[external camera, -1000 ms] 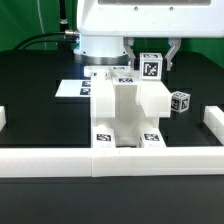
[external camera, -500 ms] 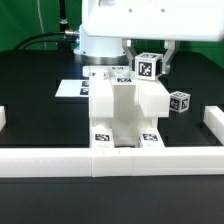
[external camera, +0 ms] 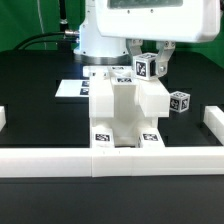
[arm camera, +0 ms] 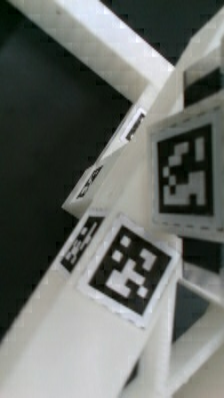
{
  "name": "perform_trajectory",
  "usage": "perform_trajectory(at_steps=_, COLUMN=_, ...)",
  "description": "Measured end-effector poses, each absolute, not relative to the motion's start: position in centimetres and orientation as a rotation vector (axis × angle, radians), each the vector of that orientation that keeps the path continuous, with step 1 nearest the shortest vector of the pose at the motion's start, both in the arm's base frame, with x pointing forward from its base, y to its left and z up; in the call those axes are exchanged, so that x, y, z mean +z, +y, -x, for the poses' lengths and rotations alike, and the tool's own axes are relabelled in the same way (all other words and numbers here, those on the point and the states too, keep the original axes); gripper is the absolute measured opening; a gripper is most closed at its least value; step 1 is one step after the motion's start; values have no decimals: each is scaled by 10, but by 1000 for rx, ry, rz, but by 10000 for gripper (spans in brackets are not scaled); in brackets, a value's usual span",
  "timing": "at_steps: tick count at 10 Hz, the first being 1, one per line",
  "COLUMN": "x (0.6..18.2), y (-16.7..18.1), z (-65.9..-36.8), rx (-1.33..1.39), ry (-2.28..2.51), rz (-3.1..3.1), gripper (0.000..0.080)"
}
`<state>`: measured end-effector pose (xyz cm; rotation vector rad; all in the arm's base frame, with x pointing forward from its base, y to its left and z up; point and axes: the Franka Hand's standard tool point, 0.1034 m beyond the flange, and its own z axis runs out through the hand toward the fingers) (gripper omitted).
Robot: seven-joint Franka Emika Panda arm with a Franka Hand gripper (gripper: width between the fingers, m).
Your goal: Assemble chair
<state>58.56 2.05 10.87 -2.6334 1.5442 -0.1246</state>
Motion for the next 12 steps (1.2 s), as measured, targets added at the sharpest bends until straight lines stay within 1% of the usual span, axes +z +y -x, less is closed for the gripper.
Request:
perform_trajectory(at_steps=1, x=107, y=21, z=-586, rx=-120, ry=1655, rz=2557, gripper=273)
perform_trajectory(at_steps=3, x=107, y=22, z=-586, rx=-118, ry=1702, rz=2525, gripper=273)
perform_trajectory(at_steps=4, x=107, y=23, z=-586, rx=-119, ry=1675, rz=2544, gripper=358)
perform_trajectory(at_steps=5, x=107, y=23, z=-586, rx=-121, ry=1643, rz=2565, gripper=532)
perform_trajectory(at_steps=6, x=108, y=25, z=-587, rx=-118, ry=1625, rz=2575, gripper=532)
perform_trajectory(at_steps=7, x=108, y=25, z=-587, rx=-119, ry=1614, rz=2583, gripper=632)
perform_trajectory(at_steps=10, x=108, y=25, z=-586, rx=-132, ry=1321, rz=2757, gripper=648)
perform_trajectory(at_steps=12, x=110, y=26, z=-585, rx=-131, ry=1030, rz=2902, gripper=649)
